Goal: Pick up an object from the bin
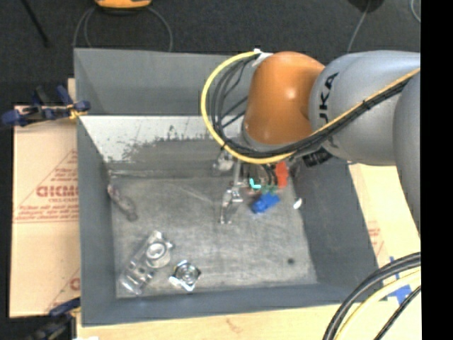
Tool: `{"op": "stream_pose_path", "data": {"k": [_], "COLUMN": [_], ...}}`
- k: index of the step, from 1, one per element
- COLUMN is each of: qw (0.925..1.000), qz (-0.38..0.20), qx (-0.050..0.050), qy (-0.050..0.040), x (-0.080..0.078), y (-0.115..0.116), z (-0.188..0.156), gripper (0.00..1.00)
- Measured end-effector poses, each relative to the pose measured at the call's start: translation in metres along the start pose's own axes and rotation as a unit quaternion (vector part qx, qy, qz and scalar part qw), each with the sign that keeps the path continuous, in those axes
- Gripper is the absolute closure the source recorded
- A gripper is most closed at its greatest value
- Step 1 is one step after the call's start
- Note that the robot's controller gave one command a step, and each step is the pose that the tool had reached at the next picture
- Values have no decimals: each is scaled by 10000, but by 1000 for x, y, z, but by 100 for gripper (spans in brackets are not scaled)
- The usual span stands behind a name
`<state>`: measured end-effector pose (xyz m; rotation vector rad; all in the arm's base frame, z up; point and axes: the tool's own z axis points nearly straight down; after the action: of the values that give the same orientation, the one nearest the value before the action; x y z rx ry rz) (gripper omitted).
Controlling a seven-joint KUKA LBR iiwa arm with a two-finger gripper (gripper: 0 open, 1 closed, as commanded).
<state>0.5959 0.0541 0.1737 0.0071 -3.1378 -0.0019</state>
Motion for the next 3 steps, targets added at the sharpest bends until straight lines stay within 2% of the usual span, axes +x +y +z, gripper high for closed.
{"op": "stream_pose_path", "data": {"k": [1,2,3], "qw": [9995,9925,9972], "qz": [-298,-1221,-740], "qx": [27,14,15], "qy": [-35,3,-73], "x": [-29,61,-9], "y": [-74,-115,-142], "z": [45,85,55], "gripper": [0,0,0]}}
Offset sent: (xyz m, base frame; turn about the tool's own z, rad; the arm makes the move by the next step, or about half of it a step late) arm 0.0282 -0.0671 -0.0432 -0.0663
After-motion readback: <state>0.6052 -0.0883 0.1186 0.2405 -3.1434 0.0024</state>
